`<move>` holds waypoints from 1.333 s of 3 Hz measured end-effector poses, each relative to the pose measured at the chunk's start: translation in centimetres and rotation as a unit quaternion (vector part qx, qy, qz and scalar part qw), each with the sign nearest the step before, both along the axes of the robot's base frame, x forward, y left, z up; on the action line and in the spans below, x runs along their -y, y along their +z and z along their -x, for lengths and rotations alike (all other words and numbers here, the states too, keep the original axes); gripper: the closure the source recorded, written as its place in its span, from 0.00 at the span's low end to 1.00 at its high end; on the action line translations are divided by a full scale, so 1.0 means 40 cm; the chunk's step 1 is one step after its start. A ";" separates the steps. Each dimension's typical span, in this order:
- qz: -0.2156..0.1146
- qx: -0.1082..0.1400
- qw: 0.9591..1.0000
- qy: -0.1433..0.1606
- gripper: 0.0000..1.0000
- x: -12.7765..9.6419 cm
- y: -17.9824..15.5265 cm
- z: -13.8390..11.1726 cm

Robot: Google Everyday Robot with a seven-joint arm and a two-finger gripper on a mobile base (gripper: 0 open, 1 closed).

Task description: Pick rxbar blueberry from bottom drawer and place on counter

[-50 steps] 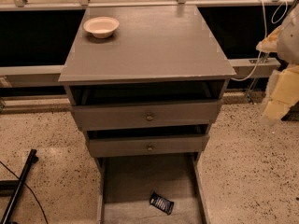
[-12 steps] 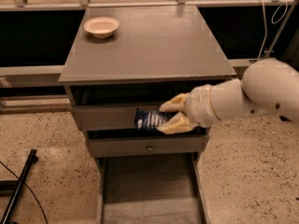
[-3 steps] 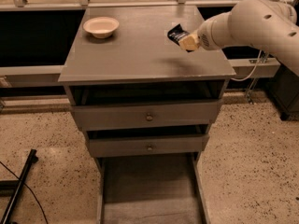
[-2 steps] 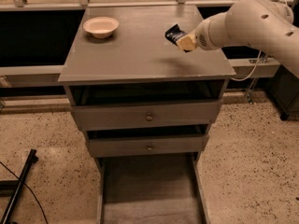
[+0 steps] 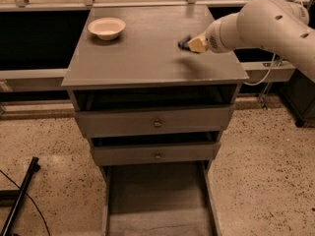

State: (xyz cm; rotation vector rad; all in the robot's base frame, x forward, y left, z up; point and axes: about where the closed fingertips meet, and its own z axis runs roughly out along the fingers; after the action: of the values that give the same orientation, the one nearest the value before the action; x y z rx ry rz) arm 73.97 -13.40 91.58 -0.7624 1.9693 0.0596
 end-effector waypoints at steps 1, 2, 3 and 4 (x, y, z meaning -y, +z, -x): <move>0.000 0.000 1.000 0.000 0.00 0.000 0.000 0.000; 0.000 0.000 1.000 0.000 0.00 0.000 0.000 0.000; -0.008 0.000 1.000 0.008 0.00 0.042 -0.014 0.006; -0.090 -0.015 0.995 0.039 0.00 0.179 -0.089 0.029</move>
Offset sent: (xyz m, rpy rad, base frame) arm 0.0000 0.0000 0.0000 0.0000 0.0000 0.0000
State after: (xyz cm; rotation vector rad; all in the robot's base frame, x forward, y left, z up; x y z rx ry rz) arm 72.81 -20.55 88.02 -0.7237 1.9320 0.2929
